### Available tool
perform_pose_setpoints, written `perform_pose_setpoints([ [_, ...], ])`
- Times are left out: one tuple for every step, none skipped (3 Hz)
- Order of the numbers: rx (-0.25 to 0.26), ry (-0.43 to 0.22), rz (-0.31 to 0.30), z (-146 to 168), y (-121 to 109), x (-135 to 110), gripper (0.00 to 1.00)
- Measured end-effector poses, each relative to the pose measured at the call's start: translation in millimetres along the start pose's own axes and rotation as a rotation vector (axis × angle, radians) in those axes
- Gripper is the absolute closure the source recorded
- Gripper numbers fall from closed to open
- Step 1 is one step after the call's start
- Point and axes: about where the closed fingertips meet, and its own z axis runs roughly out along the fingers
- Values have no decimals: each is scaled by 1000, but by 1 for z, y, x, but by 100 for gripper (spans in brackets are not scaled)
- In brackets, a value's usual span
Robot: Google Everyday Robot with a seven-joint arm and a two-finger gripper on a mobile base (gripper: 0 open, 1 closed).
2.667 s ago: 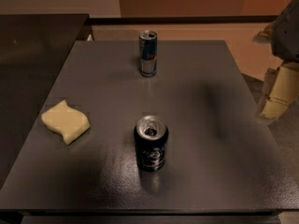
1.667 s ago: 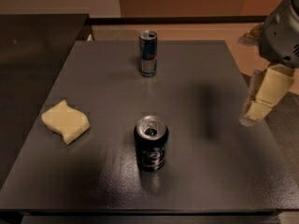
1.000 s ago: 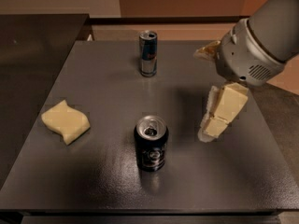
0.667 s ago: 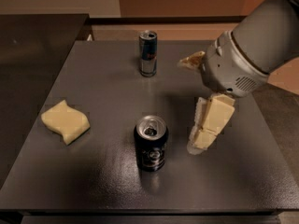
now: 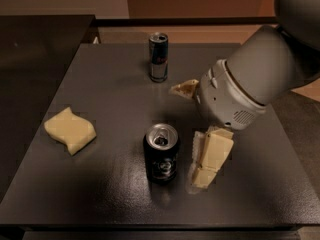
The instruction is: Move pepsi can near redbull can
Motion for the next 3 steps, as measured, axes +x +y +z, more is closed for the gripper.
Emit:
perform_pose_setpoints([
  [-19,-13,2,16,6,-6,0],
  [-29,-19,11,25,8,-10,18],
  [-33,-28,22,26,9,-13,41],
])
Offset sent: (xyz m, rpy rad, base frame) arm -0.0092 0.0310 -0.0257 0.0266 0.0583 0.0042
